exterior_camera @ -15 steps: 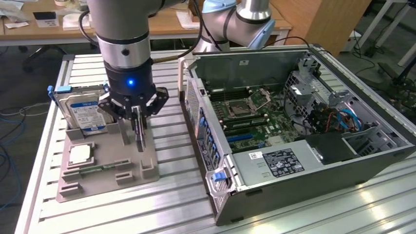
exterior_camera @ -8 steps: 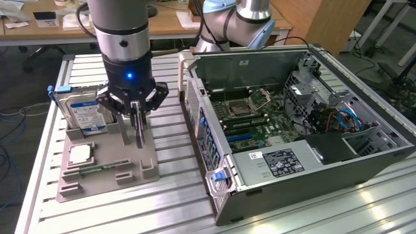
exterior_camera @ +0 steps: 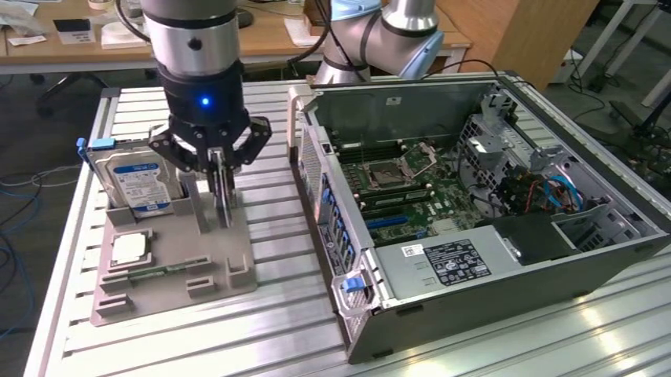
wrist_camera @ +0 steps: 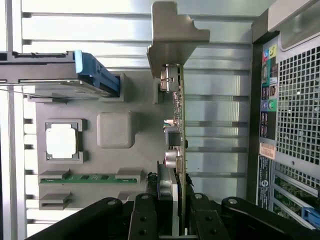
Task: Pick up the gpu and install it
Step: 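Pick up the gpu and move the gpu toward the slot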
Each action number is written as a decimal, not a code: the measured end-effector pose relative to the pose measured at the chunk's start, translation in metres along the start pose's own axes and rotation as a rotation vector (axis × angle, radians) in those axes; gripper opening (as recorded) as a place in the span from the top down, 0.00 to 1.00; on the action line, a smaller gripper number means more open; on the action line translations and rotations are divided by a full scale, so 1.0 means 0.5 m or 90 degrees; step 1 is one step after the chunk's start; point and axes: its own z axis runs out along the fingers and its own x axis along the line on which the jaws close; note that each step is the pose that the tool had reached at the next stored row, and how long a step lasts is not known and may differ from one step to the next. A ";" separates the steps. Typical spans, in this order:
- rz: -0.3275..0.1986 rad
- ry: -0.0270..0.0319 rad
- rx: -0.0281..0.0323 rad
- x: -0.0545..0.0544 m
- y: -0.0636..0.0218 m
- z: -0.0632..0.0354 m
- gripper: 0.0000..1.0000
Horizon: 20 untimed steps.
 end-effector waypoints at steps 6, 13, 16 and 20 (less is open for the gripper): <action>0.000 0.0000 0.0000 0.000 0.001 -0.048 0.72; 0.000 -0.0001 0.0000 0.001 0.003 -0.099 0.72; 0.000 0.0000 0.0000 0.001 0.003 -0.119 0.72; 0.000 -0.0001 0.0000 0.001 0.004 -0.143 0.72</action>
